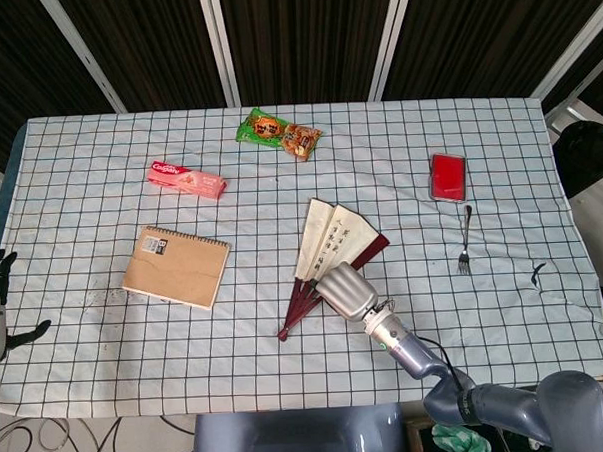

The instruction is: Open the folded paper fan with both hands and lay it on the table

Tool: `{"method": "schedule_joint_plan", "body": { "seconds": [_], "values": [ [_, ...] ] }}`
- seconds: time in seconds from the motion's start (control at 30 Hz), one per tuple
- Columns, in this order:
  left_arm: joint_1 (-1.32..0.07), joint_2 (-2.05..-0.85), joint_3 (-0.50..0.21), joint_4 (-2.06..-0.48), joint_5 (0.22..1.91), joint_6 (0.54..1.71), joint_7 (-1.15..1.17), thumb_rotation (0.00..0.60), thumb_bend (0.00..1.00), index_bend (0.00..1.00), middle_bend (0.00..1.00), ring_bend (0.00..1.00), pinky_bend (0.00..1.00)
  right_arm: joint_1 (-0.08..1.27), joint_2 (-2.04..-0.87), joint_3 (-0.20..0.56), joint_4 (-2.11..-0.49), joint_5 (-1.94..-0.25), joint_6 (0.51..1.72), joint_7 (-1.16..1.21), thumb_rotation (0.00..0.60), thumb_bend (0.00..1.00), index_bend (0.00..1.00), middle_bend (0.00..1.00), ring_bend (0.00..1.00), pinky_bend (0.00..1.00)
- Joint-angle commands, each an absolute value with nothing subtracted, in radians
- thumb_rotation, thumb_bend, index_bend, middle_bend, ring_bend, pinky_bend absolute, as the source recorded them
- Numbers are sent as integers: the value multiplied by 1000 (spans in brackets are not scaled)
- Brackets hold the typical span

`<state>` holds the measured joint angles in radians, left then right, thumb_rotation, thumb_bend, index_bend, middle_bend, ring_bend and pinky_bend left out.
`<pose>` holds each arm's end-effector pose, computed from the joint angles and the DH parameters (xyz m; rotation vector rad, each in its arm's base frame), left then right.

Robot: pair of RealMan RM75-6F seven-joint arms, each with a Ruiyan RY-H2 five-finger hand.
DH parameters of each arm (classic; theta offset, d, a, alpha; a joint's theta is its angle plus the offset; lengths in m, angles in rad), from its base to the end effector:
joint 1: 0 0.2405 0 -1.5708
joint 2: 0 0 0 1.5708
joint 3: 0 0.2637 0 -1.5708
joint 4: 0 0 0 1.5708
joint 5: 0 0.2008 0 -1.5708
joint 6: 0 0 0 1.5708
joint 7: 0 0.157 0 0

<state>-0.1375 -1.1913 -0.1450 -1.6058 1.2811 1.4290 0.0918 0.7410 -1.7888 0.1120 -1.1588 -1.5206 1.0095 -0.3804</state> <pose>-0.3252 0.2265 0.1655 -1.2170 -0.9420 -0.8517 -0.1293 -0.3362 -0.0782 2.0956 -0.4552 0.9570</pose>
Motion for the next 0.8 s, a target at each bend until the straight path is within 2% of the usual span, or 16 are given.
{"method": "schedule_joint_plan", "body": {
  "seconds": [0.03, 0.4, 0.8],
  "values": [
    [-138, -1191, -145, -1606, 1281, 1430, 91, 600, 0, 0, 0, 0, 0, 741, -1789, 110, -1158, -1520, 1010, -380, 600, 364, 537, 928, 979, 944],
    [-137, -1191, -145, -1608, 1282, 1431, 88, 600, 0, 0, 0, 0, 0, 739, -1789, 101, -1161, -1519, 1020, -375, 600, 477, 539, 926, 978, 943],
    [-137, -1190, -145, -1609, 1282, 1429, 87, 600, 0, 0, 0, 0, 0, 737, -1791, 98, -1165, -1510, 1022, -379, 600, 523, 574, 925, 975, 943]
  ]
}}
